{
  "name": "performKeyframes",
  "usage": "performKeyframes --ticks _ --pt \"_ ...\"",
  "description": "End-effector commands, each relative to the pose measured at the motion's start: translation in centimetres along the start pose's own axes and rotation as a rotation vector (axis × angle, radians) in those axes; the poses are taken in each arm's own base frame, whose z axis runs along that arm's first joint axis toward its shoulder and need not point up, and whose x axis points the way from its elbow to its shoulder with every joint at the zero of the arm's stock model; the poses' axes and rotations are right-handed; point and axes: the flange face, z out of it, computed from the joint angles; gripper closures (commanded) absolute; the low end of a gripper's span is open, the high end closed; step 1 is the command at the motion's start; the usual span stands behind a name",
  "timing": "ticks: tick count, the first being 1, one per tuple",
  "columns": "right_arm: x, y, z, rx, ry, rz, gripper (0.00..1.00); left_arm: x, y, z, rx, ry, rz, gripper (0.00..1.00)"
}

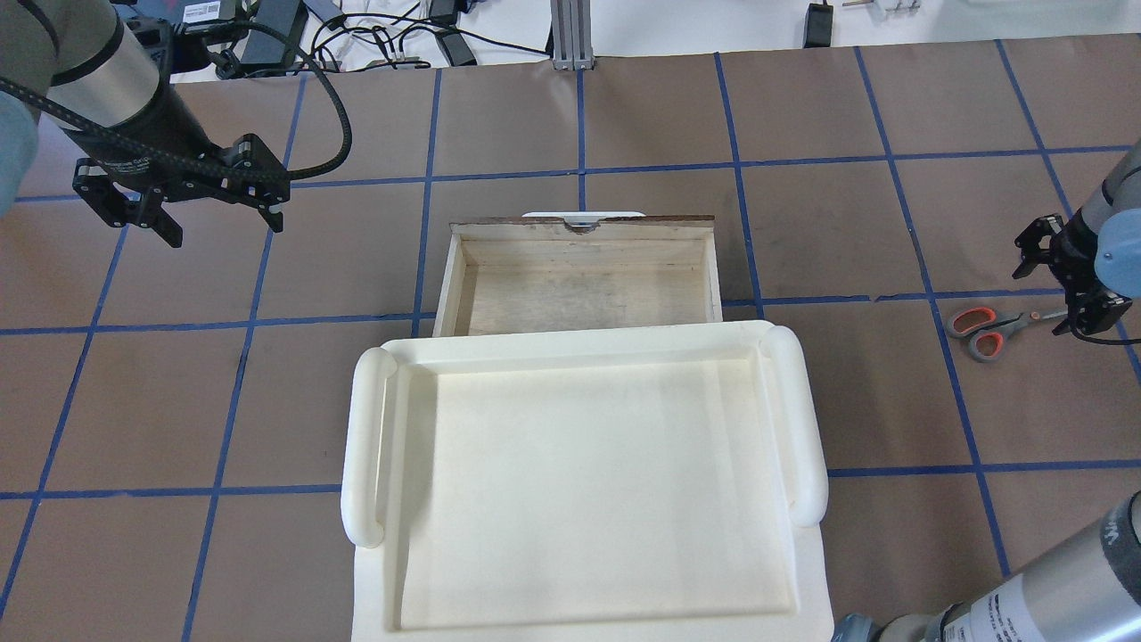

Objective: Put scissors in drawer and close it

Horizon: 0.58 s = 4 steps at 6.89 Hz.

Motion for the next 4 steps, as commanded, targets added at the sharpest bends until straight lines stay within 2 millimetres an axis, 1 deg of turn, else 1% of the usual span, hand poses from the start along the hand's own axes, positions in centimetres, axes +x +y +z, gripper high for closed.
performKeyframes --ticks 1,4 --pt "-0.3 0.5 0.35 -0.041 -0.043 -0.003 0.01 -0.11 0.42 0.0 -0.016 -0.003 -0.001 0.0" --pt "-0.12 0.74 0.86 -0.053 -0.029 -0.005 0.0 -0.06 0.43 -0.08 -0.015 -0.005 0.002 0.0"
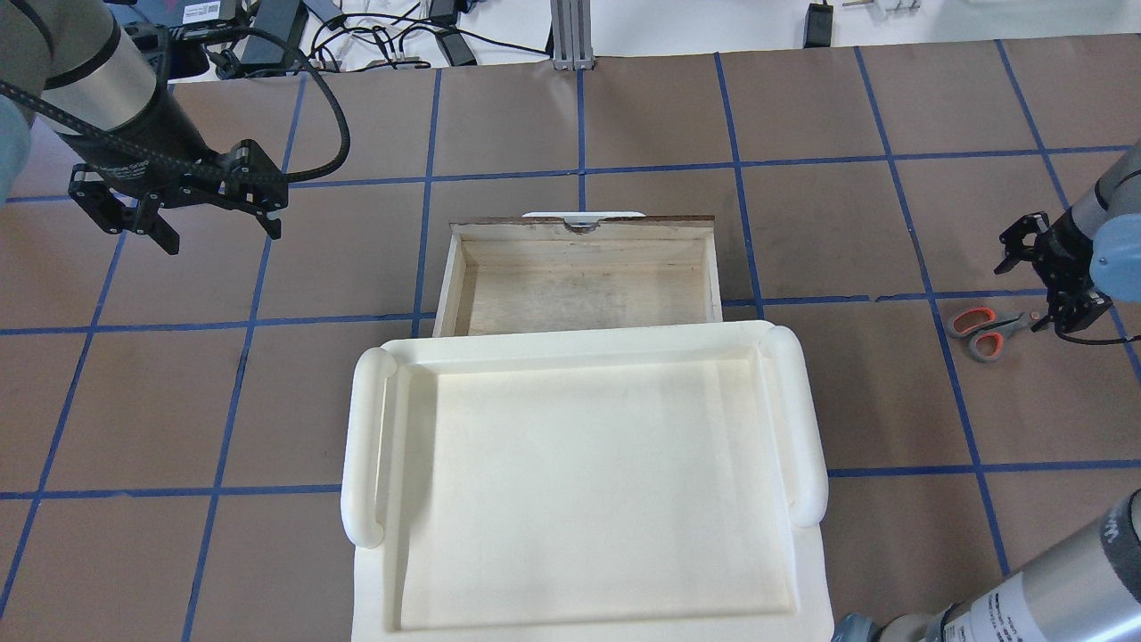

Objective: Put scissors in drawer and close it

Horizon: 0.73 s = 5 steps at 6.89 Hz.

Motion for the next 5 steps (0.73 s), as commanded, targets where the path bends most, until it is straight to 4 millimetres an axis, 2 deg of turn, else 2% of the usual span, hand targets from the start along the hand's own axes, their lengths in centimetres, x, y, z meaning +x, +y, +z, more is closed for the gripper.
performKeyframes --ticks 1,2,4,5 --pt "0.1 0.2 0.3 -0.009 0.008 0.0 0.01 0.2 0.4 -0.5 0.01 0.01 0.005 0.0" --pt "0.0 0.1 1.1 -0.021 0.016 0.001 0.0 0.4 0.9 -0.5 -0.005 0.009 0.009 0.0" --pt "0.1 0.1 1.3 -0.021 0.021 -0.001 0.01 2.8 2.4 -1.4 0.011 0.009 0.061 0.0" --pt "0.1 0.0 1.2 -0.021 0.024 0.002 0.23 3.6 3.0 -1.4 0.01 0.006 0.081 0.0"
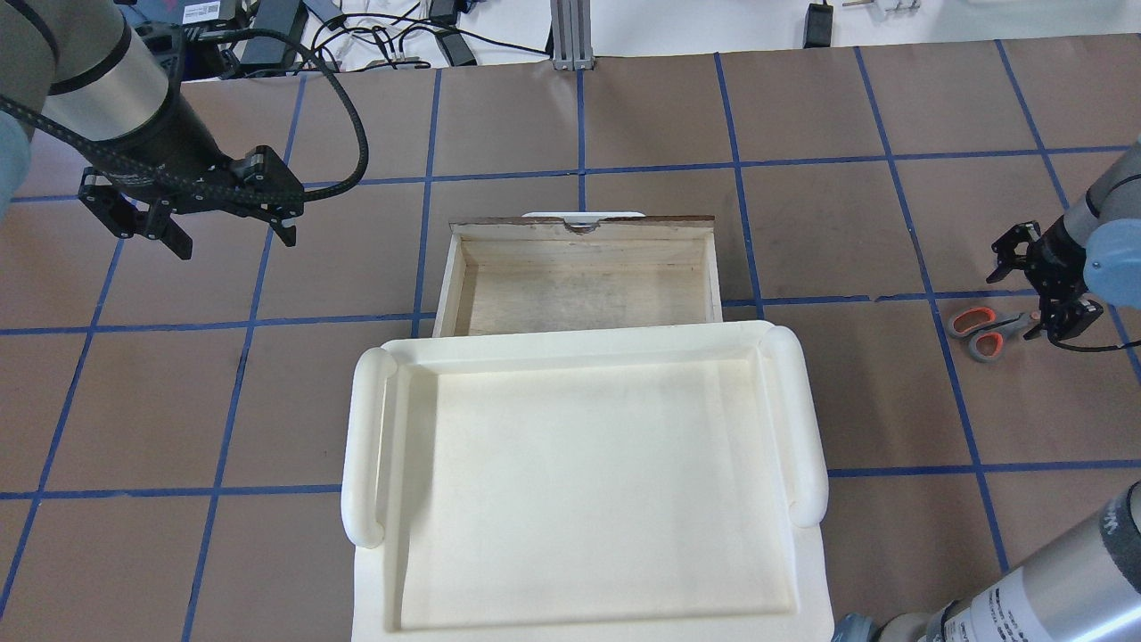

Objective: Put scissors in drawer and close it

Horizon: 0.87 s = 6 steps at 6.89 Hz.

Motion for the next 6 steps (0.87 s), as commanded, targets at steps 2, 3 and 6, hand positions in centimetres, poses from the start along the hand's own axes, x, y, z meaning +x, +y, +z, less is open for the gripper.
performKeyframes --ticks 2,3,6 --pt "0.0 -0.03 0.02 0.0 0.003 0.0 0.56 1.09 0.61 -0.06 0.001 -0.001 0.026 0.0" --pt "0.0 -0.03 0.01 0.0 0.003 0.002 0.57 1.09 0.61 -0.06 0.001 -0.001 0.025 0.0" --pt "-0.01 -0.04 -0.29 0.002 -0.001 0.011 0.82 1.11 0.62 0.02 0.0 0.001 0.024 0.0"
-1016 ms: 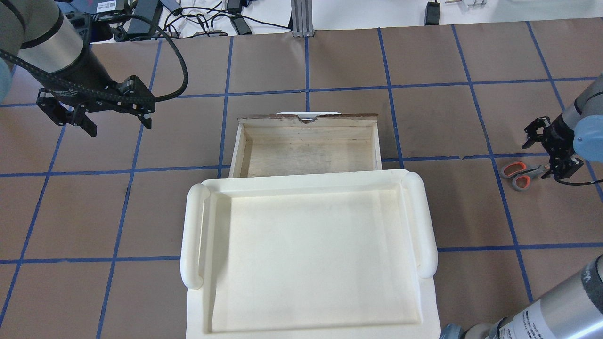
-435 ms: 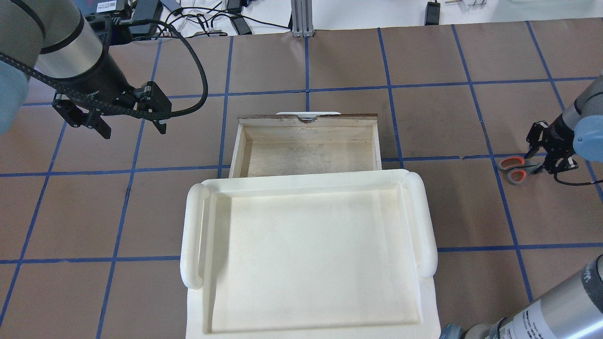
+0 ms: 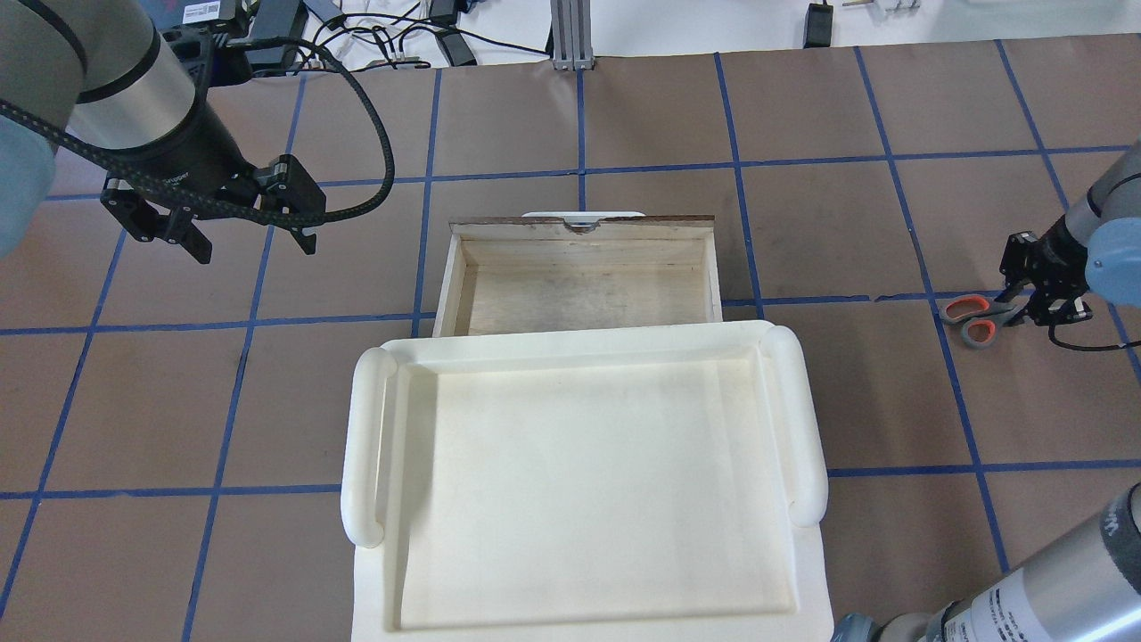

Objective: Put scissors in drawer and close it

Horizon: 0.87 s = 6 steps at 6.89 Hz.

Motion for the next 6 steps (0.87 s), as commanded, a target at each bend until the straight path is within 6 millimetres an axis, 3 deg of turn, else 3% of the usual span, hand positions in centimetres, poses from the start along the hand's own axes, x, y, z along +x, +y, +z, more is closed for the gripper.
performKeyframes --ticks 1,3,6 --pt "-0.1 0.0 -0.4 0.006 -0.005 0.001 0.9 -0.1 -0.1 0.1 0.0 -0.007 0.001 0.0" --pt "-0.3 -0.1 -1.0 0.017 -0.012 0.0 0.93 -0.1 -0.1 0.1 -0.002 -0.009 0.001 0.0" --pt "-0.1 1.2 -8.8 0.089 -0.123 0.053 0.93 -0.1 -0.1 0.2 -0.003 -0.012 0.006 0.0"
